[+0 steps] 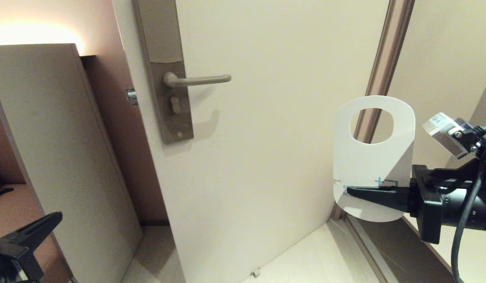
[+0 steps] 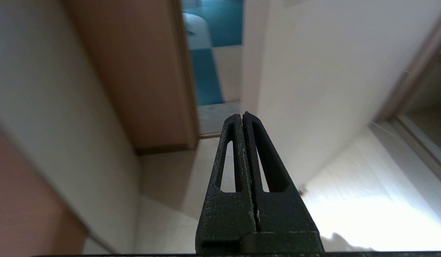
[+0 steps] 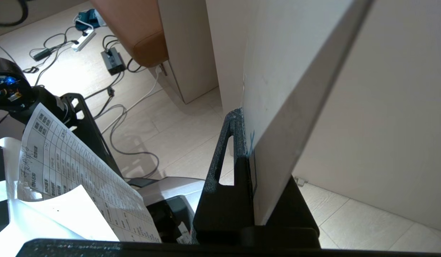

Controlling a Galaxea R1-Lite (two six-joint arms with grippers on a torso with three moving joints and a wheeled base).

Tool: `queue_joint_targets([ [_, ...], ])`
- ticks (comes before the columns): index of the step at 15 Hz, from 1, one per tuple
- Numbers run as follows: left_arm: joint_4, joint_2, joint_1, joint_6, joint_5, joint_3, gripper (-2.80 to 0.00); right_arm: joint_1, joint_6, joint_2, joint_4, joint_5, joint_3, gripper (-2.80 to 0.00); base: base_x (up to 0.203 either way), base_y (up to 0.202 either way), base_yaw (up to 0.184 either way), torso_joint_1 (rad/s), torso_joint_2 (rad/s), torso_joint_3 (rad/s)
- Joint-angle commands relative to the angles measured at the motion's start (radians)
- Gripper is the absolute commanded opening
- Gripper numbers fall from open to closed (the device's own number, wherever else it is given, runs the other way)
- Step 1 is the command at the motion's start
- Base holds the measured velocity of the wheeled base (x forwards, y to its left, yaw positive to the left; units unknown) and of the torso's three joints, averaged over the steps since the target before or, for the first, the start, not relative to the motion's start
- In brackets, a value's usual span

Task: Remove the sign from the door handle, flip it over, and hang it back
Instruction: Hang the sign back with the other side facing out

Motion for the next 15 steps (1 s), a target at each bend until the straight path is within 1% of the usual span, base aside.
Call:
queue_joint_targets([
  [1,0.000,-0.139,0.005,-0.008,0.037,0.061,-2.80,0.000,0.000,-0.002,-0.003,0.004,-0.002,-2.80,0.000,0.000,0.000,0.000,0.00,0.000],
  [3,0.004,-0.206,0.007,-0.016,0.073,0.098,-2.80,-0.001,0.000,-0.008,-0.003,0.004,-0.001,-2.80,0.000,0.000,0.000,0.000,0.00,0.000],
  [5,0.041,-0.291,0.007,-0.017,0.141,0.124,-2.80,-0.011,0.000,-0.015,-0.003,0.004,0.001,-2.80,0.000,0.000,0.000,0.000,0.00,0.000],
  [7,0.135,-0.391,0.007,-0.016,0.193,0.131,-2.80,-0.012,0.000,-0.015,-0.003,0.004,0.001,-2.80,0.000,0.000,0.000,0.000,0.00,0.000],
  [10,0.311,-0.594,0.007,-0.014,0.223,0.135,-2.80,-0.012,0.000,-0.017,-0.003,0.004,-0.002,-2.80,0.000,0.000,0.000,0.000,0.00,0.000],
  [12,0.377,-0.617,0.006,-0.018,0.277,0.142,-2.80,-0.012,0.000,-0.022,-0.003,0.004,0.000,-2.80,0.000,0.000,0.000,0.000,0.00,0.000],
  [15,0.437,-0.613,0.006,-0.011,0.283,0.150,-2.80,-0.012,-0.002,-0.021,-0.003,0.004,0.001,-2.80,0.000,0.000,0.000,0.000,0.00,0.000],
])
